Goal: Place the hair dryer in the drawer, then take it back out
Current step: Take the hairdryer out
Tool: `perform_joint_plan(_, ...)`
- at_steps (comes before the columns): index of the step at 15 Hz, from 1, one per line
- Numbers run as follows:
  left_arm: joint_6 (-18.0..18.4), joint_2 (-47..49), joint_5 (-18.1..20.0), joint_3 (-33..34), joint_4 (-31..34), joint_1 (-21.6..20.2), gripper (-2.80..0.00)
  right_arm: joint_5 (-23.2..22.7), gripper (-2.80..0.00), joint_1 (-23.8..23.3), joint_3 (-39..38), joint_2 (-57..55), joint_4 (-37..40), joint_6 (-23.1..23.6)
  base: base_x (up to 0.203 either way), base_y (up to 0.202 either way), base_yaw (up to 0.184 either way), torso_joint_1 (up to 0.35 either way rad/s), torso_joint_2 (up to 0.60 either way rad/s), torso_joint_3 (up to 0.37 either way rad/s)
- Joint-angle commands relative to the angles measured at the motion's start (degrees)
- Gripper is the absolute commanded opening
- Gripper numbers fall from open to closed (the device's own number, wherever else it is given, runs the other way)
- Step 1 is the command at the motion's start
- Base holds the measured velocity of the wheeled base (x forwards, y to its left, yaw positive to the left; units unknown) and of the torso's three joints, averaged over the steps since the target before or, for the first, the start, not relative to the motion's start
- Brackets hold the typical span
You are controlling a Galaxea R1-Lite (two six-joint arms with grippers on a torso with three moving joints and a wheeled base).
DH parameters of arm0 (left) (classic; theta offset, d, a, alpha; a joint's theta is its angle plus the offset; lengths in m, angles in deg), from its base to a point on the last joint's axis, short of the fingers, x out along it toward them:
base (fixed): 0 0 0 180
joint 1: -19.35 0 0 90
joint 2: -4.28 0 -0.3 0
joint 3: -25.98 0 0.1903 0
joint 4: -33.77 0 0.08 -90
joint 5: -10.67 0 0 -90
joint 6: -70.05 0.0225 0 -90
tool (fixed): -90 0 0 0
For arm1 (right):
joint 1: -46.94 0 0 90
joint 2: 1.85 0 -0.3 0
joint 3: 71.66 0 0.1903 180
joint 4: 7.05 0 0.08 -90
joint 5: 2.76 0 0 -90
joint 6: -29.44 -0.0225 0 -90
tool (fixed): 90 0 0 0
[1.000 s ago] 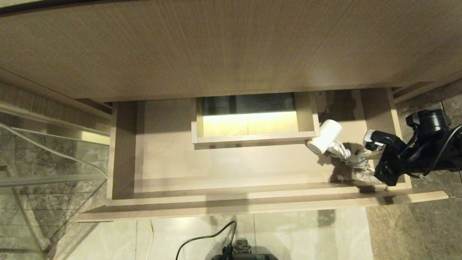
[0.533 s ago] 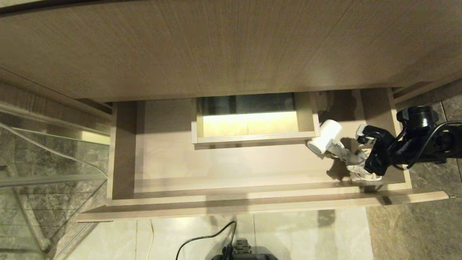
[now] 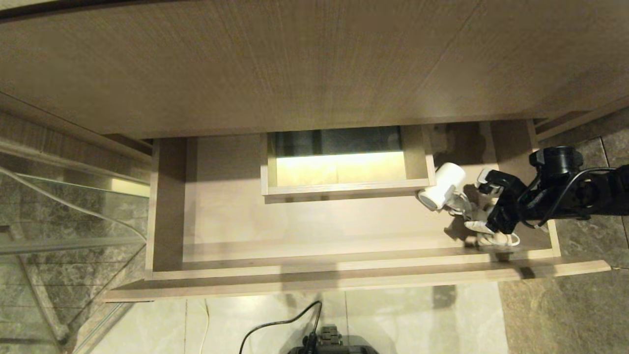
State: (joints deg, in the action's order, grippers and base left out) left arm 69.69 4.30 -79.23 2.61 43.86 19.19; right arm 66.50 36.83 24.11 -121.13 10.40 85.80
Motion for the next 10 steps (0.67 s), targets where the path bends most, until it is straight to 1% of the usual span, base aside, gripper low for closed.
perform_joint_plan(1, -0.01, -0.02, -0.01, 2.29, -0.08, -0.02, 0.0, -0.09, 0.0, 0.0, 1.99, -3.49, -2.15, 0.34, 0.0, 0.0, 0.0, 0.0, 0.0, 0.0)
perform_joint_plan(4, 0.01, -0.02, -0.01, 2.29, -0.08, -0.02, 0.0, 0.04, 0.0, 0.08, 2.73, -6.02, -6.78, 0.16, 0.0, 0.0, 0.0, 0.0, 0.0, 0.0)
perform_joint_plan(8, -0.08, -0.02, -0.01, 2.29, -0.08, -0.02, 0.0, 0.36, 0.0, 0.0, 2.79, -7.3, -6.76, -0.49, 0.0, 0.0, 0.0, 0.0, 0.0, 0.0)
perform_joint_plan(10, 0.01, -0.02, -0.01, 2.29, -0.08, -0.02, 0.0, 0.28, 0.0, 0.0, 3.27, -7.62, -7.16, -2.48, 0.0, 0.0, 0.0, 0.0, 0.0, 0.0)
